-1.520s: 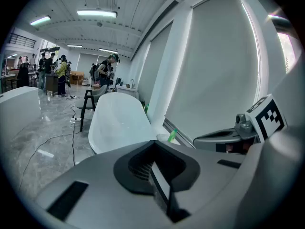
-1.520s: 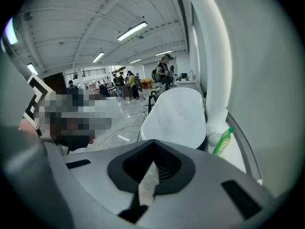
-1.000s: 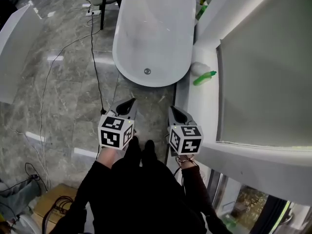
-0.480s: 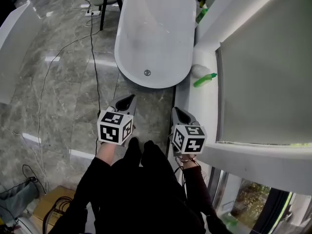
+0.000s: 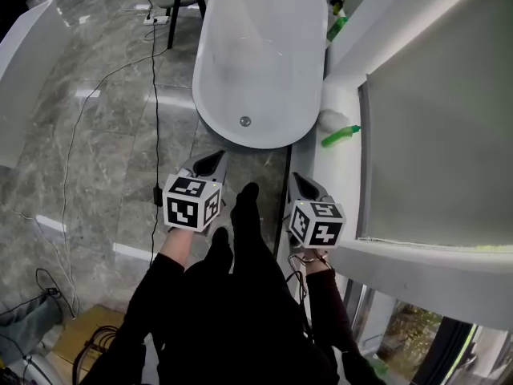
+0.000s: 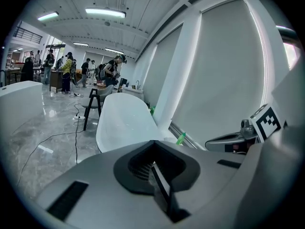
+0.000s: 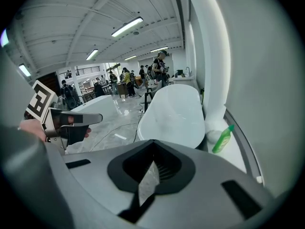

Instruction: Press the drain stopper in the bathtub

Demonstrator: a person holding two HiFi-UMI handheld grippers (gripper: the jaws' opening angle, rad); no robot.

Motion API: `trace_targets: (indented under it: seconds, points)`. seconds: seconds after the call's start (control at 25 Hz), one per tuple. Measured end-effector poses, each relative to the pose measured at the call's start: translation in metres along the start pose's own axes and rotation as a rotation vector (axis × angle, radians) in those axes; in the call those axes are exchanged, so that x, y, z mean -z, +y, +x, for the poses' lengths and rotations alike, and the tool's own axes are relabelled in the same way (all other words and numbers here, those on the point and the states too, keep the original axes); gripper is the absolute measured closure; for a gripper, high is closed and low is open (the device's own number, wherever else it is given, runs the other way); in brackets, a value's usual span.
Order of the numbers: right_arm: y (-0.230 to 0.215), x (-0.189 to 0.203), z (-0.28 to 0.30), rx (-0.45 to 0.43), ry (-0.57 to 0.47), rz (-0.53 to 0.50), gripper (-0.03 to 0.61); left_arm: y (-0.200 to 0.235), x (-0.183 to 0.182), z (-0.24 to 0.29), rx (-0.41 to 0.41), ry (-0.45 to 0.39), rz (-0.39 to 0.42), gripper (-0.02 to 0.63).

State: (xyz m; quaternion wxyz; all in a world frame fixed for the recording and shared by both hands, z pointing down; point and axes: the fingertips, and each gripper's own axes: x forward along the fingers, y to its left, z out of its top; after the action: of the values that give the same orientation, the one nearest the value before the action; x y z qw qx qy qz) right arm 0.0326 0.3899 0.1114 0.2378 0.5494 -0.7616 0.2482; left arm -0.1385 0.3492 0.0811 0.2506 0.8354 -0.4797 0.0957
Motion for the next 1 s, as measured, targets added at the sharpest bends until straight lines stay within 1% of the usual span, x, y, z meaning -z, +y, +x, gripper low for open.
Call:
trace_targets:
  seconds: [0.2,0.44,0.64,1.0]
  points:
    - [-0.003,-0.020,0.015,0.002,-0.006,0.003,0.577,0.014,-0.009,0.011,-0.017,0.001,-0.005,0.609]
    - [-0.014,-0.033,0.047,-0.015,0.007,0.012,0.577,0.028,-0.013,0.043,-0.025,0.036,-0.007,0.609]
    - [-0.033,-0.034,0.081,-0.028,0.039,0.027,0.577,0.035,-0.016,0.083,-0.015,0.078,0.000,0.609]
    - [-0.083,-0.052,0.137,-0.021,0.103,0.058,0.577,0.043,-0.024,0.172,0.006,0.163,0.000,0.609]
